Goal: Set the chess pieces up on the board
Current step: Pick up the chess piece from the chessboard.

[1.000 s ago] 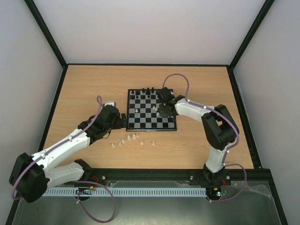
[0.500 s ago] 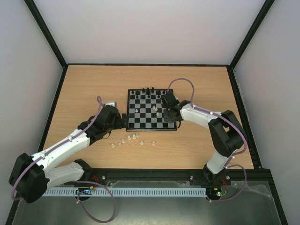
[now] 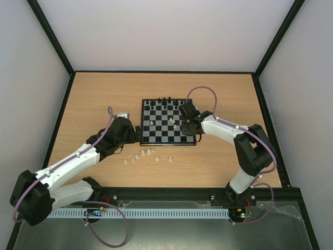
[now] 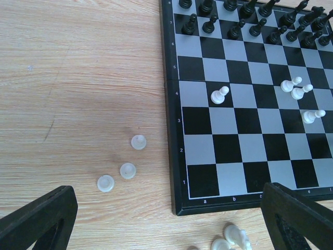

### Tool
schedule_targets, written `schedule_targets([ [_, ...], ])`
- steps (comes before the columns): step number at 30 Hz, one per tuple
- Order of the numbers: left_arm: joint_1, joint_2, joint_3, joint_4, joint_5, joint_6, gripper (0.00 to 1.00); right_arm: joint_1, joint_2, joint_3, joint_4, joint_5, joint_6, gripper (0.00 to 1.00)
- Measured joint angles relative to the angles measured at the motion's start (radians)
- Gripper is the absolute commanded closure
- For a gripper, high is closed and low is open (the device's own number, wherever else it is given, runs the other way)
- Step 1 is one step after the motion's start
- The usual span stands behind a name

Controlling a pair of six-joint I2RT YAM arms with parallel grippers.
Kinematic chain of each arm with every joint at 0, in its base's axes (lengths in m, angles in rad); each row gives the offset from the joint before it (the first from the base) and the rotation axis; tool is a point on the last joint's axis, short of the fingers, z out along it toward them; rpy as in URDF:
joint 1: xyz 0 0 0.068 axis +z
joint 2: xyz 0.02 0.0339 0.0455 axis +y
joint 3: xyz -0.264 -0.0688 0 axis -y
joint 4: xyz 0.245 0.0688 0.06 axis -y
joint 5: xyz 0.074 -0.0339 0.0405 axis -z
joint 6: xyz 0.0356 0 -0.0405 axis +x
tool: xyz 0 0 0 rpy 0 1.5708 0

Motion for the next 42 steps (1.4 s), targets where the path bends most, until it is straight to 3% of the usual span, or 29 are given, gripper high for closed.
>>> schedule_targets([
  [8, 0.000, 0.000, 0.000, 0.000, -0.012, -0.001, 0.01, 0.000, -0.026, 0.118, -0.020, -0.066, -0.027, 0.65],
  [17, 0.000, -0.028, 0.000, -0.010, -0.034, -0.003, 0.01, 0.024, 0.087, 0.218, -0.024, -0.131, -0.048, 0.65],
  [29, 0.004, -0.042, -0.026, -0.016, -0.044, -0.003, 0.00, 0.077, 0.202, 0.291, -0.055, -0.131, -0.058, 0.78],
  [37, 0.010, -0.042, -0.029, -0.016, -0.045, -0.003, 0.00, 0.077, 0.211, 0.298, -0.063, -0.095, -0.058, 0.79],
  [42, 0.010, -0.041, -0.029, -0.016, -0.044, -0.003, 0.01, 0.077, 0.212, 0.298, -0.063, -0.089, -0.057, 0.74],
])
